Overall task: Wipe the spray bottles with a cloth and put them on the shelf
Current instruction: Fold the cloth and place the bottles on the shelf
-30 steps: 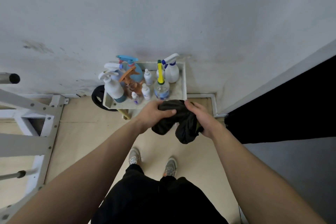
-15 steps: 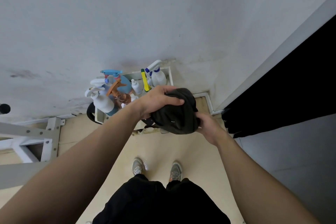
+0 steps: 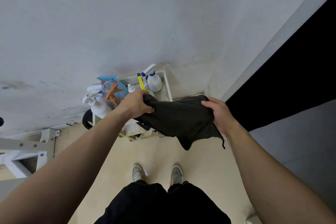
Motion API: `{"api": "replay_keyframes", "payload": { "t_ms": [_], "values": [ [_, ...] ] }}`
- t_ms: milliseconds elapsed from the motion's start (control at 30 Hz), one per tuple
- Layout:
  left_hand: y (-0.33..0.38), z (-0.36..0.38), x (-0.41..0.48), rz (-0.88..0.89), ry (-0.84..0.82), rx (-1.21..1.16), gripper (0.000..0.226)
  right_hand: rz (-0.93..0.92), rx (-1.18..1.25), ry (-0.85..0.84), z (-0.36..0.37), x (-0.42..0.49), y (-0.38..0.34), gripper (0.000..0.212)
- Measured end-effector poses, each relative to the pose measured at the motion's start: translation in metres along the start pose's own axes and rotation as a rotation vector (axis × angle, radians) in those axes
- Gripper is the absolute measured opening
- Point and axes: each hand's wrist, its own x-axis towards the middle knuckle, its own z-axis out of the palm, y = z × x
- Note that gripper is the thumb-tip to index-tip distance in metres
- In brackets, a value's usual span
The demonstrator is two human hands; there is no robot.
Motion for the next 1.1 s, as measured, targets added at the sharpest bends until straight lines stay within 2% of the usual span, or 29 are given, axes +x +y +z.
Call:
{"api": "replay_keyframes", "payload": {
  "t_ms": [67, 133, 167, 233, 300, 333, 400, 433, 467, 533, 567, 633, 700, 800, 867, 933, 1067, 1100],
  "values": [
    [0.004, 0.002, -0.003, 0.020, -0.082, -0.115, 0.036, -0.013, -0.018, -0.024, 0.001, -0.005, -0.007, 0.018],
    [0.011, 0.006, -0.009, -0.026, -0.206, -0.377, 0.042, -0.023, -0.022, -0.046, 0.005, -0.011, -0.014, 0.024],
    [0.013, 0.010, -0.011, -0.065, -0.238, -0.430, 0.046, -0.033, -0.030, -0.060, 0.008, -0.013, -0.018, 0.026],
    [0.016, 0.021, -0.012, -0.071, -0.236, -0.250, 0.052, -0.051, -0.040, -0.107, 0.016, -0.018, -0.025, 0.022],
    [0.020, 0.035, -0.008, 0.023, -0.119, -0.008, 0.048, -0.038, -0.078, -0.184, 0.023, -0.023, -0.033, 0.019],
    [0.026, 0.039, -0.009, 0.105, -0.070, -0.032, 0.053, -0.026, -0.124, -0.226, 0.026, -0.025, -0.037, 0.018],
    [0.042, 0.041, -0.012, 0.304, -0.082, -0.220, 0.071, -0.020, -0.230, -0.323, 0.031, -0.027, -0.042, 0.018],
    [0.049, 0.040, -0.011, 0.374, -0.097, -0.235, 0.065, -0.027, -0.267, -0.368, 0.032, -0.027, -0.044, 0.019],
    [0.056, 0.040, -0.010, 0.415, -0.100, -0.199, 0.050, -0.038, -0.280, -0.384, 0.032, -0.026, -0.045, 0.019],
    [0.058, 0.038, -0.006, 0.364, -0.041, -0.142, 0.016, -0.088, -0.275, -0.304, 0.029, -0.024, -0.046, 0.018],
    [0.058, 0.034, -0.006, 0.317, -0.032, -0.209, 0.012, -0.125, -0.285, -0.228, 0.023, -0.022, -0.045, 0.018],
    [0.055, 0.025, -0.006, 0.266, -0.070, -0.428, 0.021, -0.161, -0.361, -0.161, 0.009, -0.018, -0.041, 0.018],
    [0.058, 0.015, -0.010, 0.280, -0.126, -0.567, 0.024, -0.094, -0.502, -0.251, -0.003, -0.015, -0.032, 0.016],
    [0.067, 0.008, -0.015, 0.321, -0.135, -0.596, 0.030, 0.023, -0.785, -0.381, -0.009, -0.003, -0.009, 0.027],
    [0.071, 0.003, -0.018, 0.320, -0.111, -0.626, 0.037, 0.052, -0.907, -0.373, -0.009, 0.002, 0.005, 0.021],
    [0.071, -0.007, -0.022, 0.339, -0.124, -0.657, 0.043, 0.070, -0.968, -0.317, -0.010, 0.002, 0.016, 0.007],
    [0.065, -0.025, -0.026, 0.357, -0.101, -0.670, 0.043, 0.102, -1.033, -0.325, -0.013, 0.008, 0.039, 0.008],
    [0.062, -0.027, -0.027, 0.343, -0.084, -0.681, 0.041, 0.113, -1.029, -0.352, -0.020, 0.017, 0.051, 0.016]
  ]
}}
